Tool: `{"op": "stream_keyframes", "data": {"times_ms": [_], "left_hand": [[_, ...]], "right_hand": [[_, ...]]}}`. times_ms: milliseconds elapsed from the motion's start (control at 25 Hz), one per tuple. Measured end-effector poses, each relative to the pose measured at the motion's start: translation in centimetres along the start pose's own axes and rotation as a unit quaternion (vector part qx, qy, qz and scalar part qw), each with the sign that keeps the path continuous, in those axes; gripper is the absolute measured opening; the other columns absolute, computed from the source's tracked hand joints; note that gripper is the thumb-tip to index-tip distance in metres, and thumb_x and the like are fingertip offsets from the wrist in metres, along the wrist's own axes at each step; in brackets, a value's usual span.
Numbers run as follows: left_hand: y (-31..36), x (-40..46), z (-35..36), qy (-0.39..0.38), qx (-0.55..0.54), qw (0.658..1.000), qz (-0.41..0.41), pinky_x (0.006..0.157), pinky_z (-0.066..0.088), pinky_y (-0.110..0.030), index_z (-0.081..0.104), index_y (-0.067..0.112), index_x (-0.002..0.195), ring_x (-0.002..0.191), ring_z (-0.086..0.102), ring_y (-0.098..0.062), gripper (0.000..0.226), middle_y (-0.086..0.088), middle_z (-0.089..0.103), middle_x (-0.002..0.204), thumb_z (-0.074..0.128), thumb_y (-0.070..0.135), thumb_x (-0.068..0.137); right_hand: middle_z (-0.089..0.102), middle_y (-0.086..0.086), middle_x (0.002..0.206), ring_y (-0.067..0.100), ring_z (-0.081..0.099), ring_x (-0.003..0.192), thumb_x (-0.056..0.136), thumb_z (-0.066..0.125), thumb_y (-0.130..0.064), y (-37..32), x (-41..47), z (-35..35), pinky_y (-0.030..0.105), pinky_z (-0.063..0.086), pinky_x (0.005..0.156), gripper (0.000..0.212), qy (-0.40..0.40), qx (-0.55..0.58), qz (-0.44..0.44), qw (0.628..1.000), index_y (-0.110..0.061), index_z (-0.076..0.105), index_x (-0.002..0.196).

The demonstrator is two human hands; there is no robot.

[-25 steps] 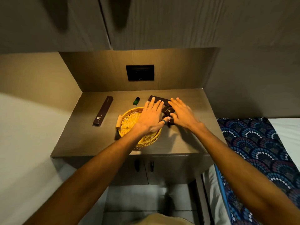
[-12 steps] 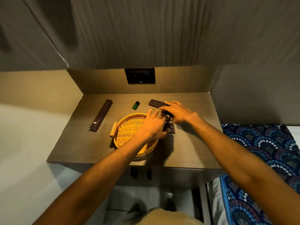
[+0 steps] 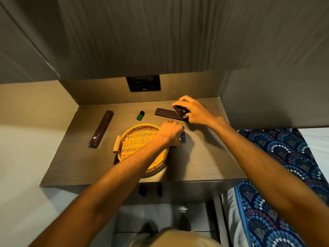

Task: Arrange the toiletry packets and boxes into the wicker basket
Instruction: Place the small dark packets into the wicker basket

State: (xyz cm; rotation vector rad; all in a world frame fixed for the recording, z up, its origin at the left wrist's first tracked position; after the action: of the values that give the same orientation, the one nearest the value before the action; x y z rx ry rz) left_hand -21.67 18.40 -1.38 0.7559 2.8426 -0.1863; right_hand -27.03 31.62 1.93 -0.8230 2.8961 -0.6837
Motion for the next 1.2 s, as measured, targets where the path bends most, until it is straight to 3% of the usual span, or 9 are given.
{"op": "stream_keyframes", "data": {"times_ms": [240,360,520,640,760,920,1040,1120,1200], "left_hand": [[-2.7,-4.5,-4.4,0.138,-0.124,0.982,0.012,0.086,0.057,-0.039,0.067,0.021,0.123,0.101,0.068,-0.029,0.058,-0.006,0.073,0.114,0.067,0.049,0.073],[-8.9,-10.6,-2.1,0.105,-0.198,0.975,-0.012,0.093,0.057,-0.038,0.066,0.021,0.129,0.109,0.065,-0.020,0.058,-0.003,0.071,0.119,0.072,0.049,0.079],[-11.8,-15.5,2.5,-0.044,-0.193,0.978,-0.057,0.094,0.057,-0.042,0.073,0.019,0.114,0.097,0.066,-0.015,0.038,0.000,0.073,0.105,0.080,0.035,0.081],[-10.4,-14.8,3.6,-0.043,-0.178,0.982,-0.050,0.089,0.055,-0.044,0.070,0.020,0.103,0.091,0.062,-0.018,0.034,-0.001,0.069,0.099,0.079,0.041,0.078],[-9.5,-14.1,3.6,-0.027,-0.176,0.983,-0.037,0.081,0.058,-0.044,0.071,0.019,0.105,0.090,0.064,-0.022,0.035,-0.002,0.070,0.099,0.078,0.038,0.077],[-9.1,-14.1,3.7,-0.043,-0.162,0.985,-0.034,0.085,0.060,-0.042,0.070,0.014,0.119,0.096,0.066,-0.023,0.045,-0.005,0.069,0.105,0.080,0.033,0.079],[-9.8,-14.7,3.9,-0.042,-0.160,0.986,-0.030,0.088,0.060,-0.042,0.069,0.014,0.122,0.099,0.066,-0.023,0.047,-0.005,0.070,0.110,0.080,0.038,0.083],[-10.5,-15.5,3.9,0.009,-0.174,0.984,-0.031,0.098,0.056,-0.045,0.069,0.016,0.127,0.111,0.065,-0.023,0.051,-0.006,0.070,0.122,0.073,0.048,0.087],[-11.3,-16.1,3.9,0.124,-0.175,0.975,-0.056,0.117,0.039,-0.050,0.062,0.018,0.139,0.136,0.053,-0.029,0.055,-0.008,0.060,0.144,0.064,0.050,0.094]], "right_hand": [[0.050,0.014,0.138,0.031,0.055,0.128,0.072,0.063,0.018,-3.5,1.0,-2.3,0.038,0.051,0.106,0.072,0.104,0.074,-0.019,0.992,-0.014,0.063,0.137],[0.052,0.013,0.140,0.028,0.053,0.131,0.076,0.068,0.013,-5.8,2.1,-3.1,0.034,0.051,0.105,0.067,0.113,0.070,-0.048,0.990,-0.017,0.064,0.136],[0.046,0.012,0.148,0.026,0.047,0.137,0.078,0.075,0.004,-10.8,3.4,0.2,0.032,0.050,0.103,0.062,-0.031,0.043,-0.121,0.991,-0.023,0.068,0.133],[0.041,0.008,0.154,0.029,0.044,0.141,0.079,0.078,0.000,-13.4,4.6,4.0,0.042,0.048,0.108,0.065,-0.162,-0.066,-0.158,0.972,-0.030,0.066,0.135],[0.045,0.008,0.150,0.030,0.051,0.133,0.083,0.076,-0.004,-13.8,5.0,6.6,0.042,0.048,0.106,0.059,-0.227,-0.146,-0.174,0.947,-0.032,0.066,0.134],[0.053,0.005,0.137,0.028,0.055,0.123,0.085,0.076,-0.006,-13.7,5.2,8.3,0.036,0.050,0.097,0.053,-0.273,-0.186,-0.175,0.927,-0.030,0.069,0.131],[0.052,0.005,0.144,0.029,0.053,0.130,0.082,0.077,-0.003,-13.9,5.2,9.3,0.034,0.049,0.098,0.049,-0.288,-0.175,-0.193,0.922,-0.028,0.074,0.125],[0.048,0.007,0.154,0.030,0.048,0.140,0.081,0.077,-0.001,-13.7,5.1,9.6,0.038,0.045,0.106,0.056,-0.281,-0.146,-0.189,0.929,-0.027,0.070,0.131],[0.050,0.008,0.154,0.029,0.047,0.143,0.081,0.077,-0.002,-12.9,5.4,9.4,0.045,0.041,0.115,0.065,-0.238,-0.086,-0.137,0.958,-0.024,0.062,0.141]]}}
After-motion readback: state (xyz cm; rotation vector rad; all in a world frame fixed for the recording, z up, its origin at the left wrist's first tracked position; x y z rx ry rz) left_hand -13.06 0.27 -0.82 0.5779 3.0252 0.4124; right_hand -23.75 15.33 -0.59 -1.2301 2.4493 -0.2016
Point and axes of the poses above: each hand's wrist, its own x-axis towards the middle knuckle, its own z-axis out of the palm, y = z × x, the point moved 3 cm from there along x, towards the middle knuckle
